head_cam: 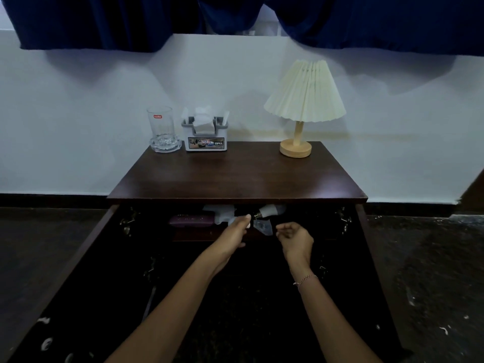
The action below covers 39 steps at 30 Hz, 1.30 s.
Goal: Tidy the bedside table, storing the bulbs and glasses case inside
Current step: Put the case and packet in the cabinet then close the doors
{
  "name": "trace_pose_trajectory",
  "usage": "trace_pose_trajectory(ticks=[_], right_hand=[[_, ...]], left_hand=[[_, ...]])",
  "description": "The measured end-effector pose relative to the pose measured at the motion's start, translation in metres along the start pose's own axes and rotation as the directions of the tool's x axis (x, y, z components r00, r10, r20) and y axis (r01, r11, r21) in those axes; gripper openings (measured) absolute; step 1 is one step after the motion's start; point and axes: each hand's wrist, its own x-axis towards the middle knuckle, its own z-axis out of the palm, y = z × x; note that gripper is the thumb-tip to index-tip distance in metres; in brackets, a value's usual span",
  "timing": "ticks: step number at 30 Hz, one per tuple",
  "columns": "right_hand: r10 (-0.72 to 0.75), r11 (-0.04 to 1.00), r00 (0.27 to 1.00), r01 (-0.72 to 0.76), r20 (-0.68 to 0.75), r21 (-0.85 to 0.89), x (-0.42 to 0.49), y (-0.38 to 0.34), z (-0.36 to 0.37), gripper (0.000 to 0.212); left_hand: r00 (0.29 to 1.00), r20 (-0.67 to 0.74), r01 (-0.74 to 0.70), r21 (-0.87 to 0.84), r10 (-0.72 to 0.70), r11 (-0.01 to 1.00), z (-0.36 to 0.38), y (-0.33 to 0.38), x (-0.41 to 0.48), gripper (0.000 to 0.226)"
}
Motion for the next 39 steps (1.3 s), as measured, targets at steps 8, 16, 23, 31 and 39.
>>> trace_pose_trajectory(ticks=[8, 16, 23, 31, 39], right_hand=[[-0.213, 0.946, 0.972, 0.23, 0.098, -0.227, 0.0, -0.041, -0.002, 0.015], [-0.269, 0.848, 0.898, 0.393, 0.349, -0.357, 0.012, -0.059, 0.008, 0.024], [-0.258, 0.81, 0.902, 0.398, 0.348, -0.431, -0.007, -0.069, -0.026, 0.031], [-0.159, 0.503, 0.891, 0.443, 0.425, -0.742, -0.045, -0.056, -0.114, 0.053], [0.038, 0.28, 0.83, 0.526, 0.557, -0.803, -0.105, -0.066, -0.167, 0.064]], left_hand=[[0.983, -0.135, -0.092, 0.208, 0.122, 0.974, 0.01, 0.03, 0.011, 0.034], [0.916, -0.316, -0.135, 0.339, 0.248, 0.931, 0.02, 0.033, 0.019, 0.022], [0.897, -0.234, -0.176, 0.59, 0.376, 0.788, -0.013, 0.041, -0.027, 0.027], [0.942, -0.26, 0.103, 0.824, 0.211, 0.557, -0.071, 0.032, -0.104, 0.057], [0.939, -0.342, 0.321, 0.842, -0.031, 0.433, -0.104, 0.024, -0.197, 0.074]])
